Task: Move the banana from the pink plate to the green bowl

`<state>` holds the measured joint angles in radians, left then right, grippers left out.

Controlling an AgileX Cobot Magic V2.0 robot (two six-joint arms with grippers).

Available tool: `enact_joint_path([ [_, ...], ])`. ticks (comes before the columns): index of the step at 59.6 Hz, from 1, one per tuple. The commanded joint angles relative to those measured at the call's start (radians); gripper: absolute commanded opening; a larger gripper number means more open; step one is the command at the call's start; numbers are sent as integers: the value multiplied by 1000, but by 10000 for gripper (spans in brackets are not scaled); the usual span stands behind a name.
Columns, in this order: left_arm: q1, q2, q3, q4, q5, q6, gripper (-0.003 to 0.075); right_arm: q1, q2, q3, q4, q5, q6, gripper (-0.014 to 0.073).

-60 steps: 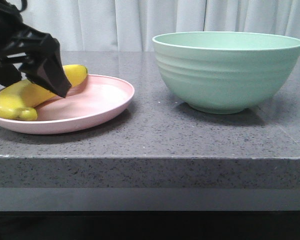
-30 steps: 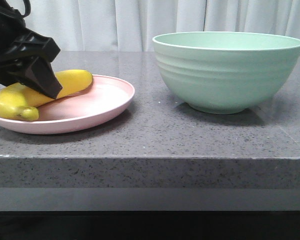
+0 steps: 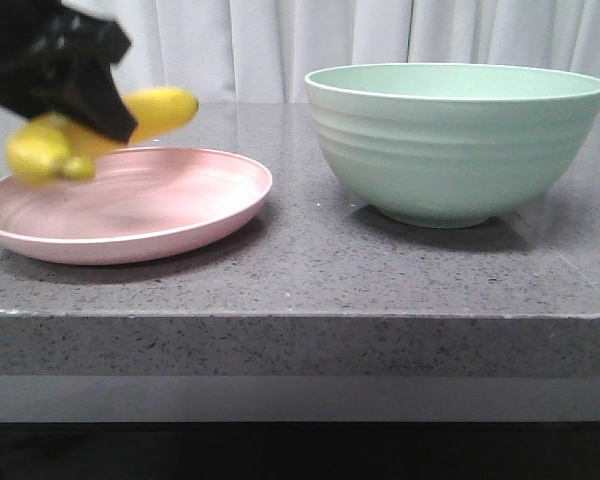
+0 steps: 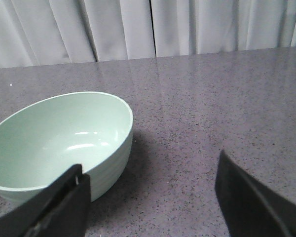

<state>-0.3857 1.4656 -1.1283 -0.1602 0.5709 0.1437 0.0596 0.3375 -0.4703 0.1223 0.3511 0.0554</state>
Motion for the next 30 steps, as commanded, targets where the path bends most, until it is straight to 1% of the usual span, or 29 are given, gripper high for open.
enact_joint_path([
  [1,-6,-79,-95,-51,-13,-2,57,-6,16,-36,-11,-74,-3,546],
  [6,-25,-104,-142,-70,0,-2,51,-6,16,-36,-8,-73,-3,546],
  [9,-53,-117,-166,-72,5,-2,51,-6,16,-36,9,-73,-3,546],
  [16,-137,-127,-190,-72,7,-2,51,-6,31,-36,93,-73,-3,546],
  [21,-204,-127,-196,-72,5,-2,51,-6,61,-48,181,-70,-3,546],
  [24,-245,-127,-196,-72,5,-2,51,0,84,-62,271,-70,-3,546],
  [30,-309,-127,-196,-72,-1,-2,51,24,137,-99,388,-70,-8,546],
])
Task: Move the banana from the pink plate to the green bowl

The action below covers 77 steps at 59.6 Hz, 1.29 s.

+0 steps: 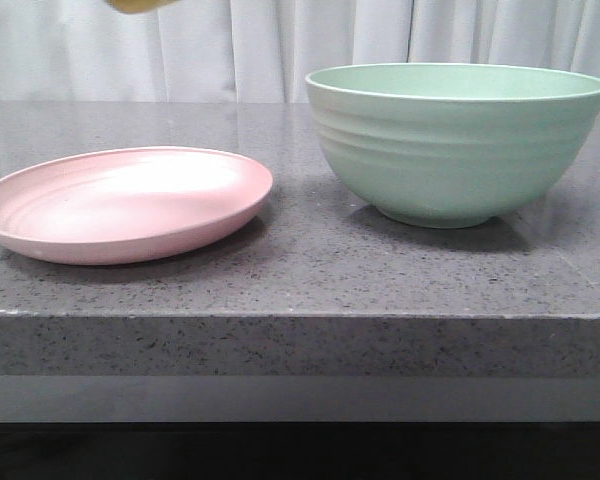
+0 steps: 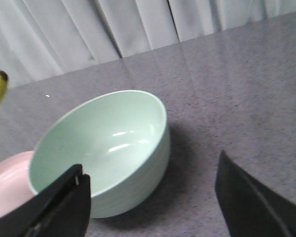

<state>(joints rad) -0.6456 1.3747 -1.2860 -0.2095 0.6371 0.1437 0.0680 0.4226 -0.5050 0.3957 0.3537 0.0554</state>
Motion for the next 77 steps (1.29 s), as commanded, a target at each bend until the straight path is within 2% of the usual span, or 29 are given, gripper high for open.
enact_joint_path([
  [1,-57,-36,-38,-23,-69,-2,51,26,66,-71,141,-73,-17,546],
  [9,-109,-36,-38,-23,-80,-2,51,112,169,-134,302,-59,-73,546],
  [19,-121,-36,-38,-23,-80,-2,51,247,317,-200,461,-101,-154,546],
  [32,-121,-36,-38,-23,-80,-2,51,359,475,-278,513,-163,-179,546],
  [52,-121,-36,-38,-23,-80,-2,51,376,668,-395,549,-166,-179,546],
  [77,-121,-36,-38,-23,-80,-2,51,376,784,-510,569,-93,-180,546],
])
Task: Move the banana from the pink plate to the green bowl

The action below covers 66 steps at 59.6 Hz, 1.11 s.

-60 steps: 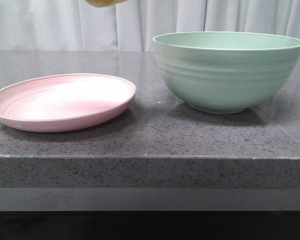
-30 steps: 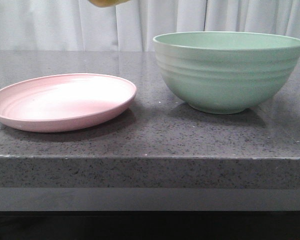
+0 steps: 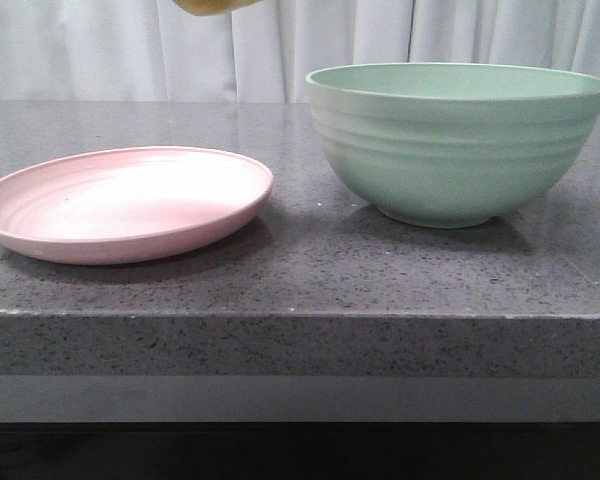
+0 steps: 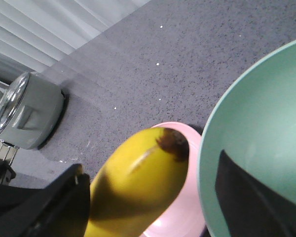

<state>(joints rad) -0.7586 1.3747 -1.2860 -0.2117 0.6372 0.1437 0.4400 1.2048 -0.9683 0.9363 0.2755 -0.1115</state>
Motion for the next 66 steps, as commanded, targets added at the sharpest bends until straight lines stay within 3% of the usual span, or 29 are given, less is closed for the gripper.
enact_joint_path([
  [1,-8,-36,-38,-20,-80,-2,51,4,8,-50,33,-11,-13,546],
  [11,-8,-36,-38,-20,-80,-2,51,4,52,-75,113,47,-83,512],
  [16,-8,-36,-38,-18,-80,-2,51,4,66,-82,203,56,-152,424],
  [27,-8,-36,-38,-13,-80,-2,53,4,76,-82,354,88,-287,136],
  [33,-8,-36,-38,-10,-80,-2,62,4,76,-82,376,96,-311,68],
  [38,-8,-36,-38,-10,-78,-2,144,4,76,-82,378,96,-313,62],
  [51,-8,-36,-38,-8,-77,-2,571,4,77,-82,378,88,-315,62],
  [60,-8,-36,-38,-8,-70,-2,599,3,77,-91,373,71,-320,62],
  [66,-8,-36,-38,-8,-70,-2,599,-13,77,-132,363,64,-392,62],
])
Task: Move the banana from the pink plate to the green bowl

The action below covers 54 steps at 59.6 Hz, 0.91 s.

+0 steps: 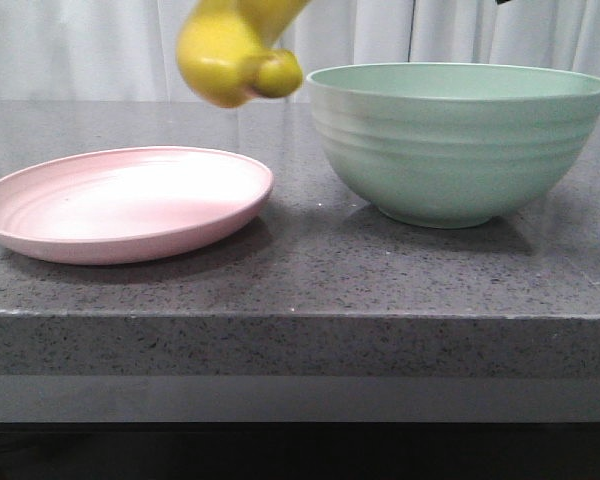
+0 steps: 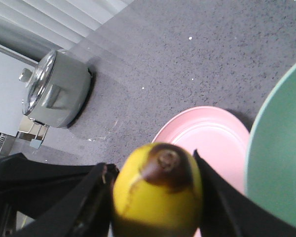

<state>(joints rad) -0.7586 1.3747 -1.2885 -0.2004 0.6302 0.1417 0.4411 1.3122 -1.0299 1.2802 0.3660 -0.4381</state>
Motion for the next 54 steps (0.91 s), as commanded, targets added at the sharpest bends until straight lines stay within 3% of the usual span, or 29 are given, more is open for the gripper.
enact_joint_path([
  [1,-8,-36,-35,-19,-63,0,599,-19,-30,-79,18,-28,-79,62],
  [12,-8,-36,-35,-19,-63,0,599,-136,-29,-210,-5,-25,-272,62],
  [24,-8,-36,-35,-19,-63,0,599,-254,-20,-260,-177,17,-442,64],
  [31,-8,-36,-35,-19,-65,0,599,-266,39,-260,-306,41,-452,64],
  [43,-8,-36,-35,-19,-67,0,599,-266,171,-260,-322,103,-452,73],
  [54,-8,-36,-35,-19,-67,0,599,-266,231,-260,-322,140,-452,214],
])
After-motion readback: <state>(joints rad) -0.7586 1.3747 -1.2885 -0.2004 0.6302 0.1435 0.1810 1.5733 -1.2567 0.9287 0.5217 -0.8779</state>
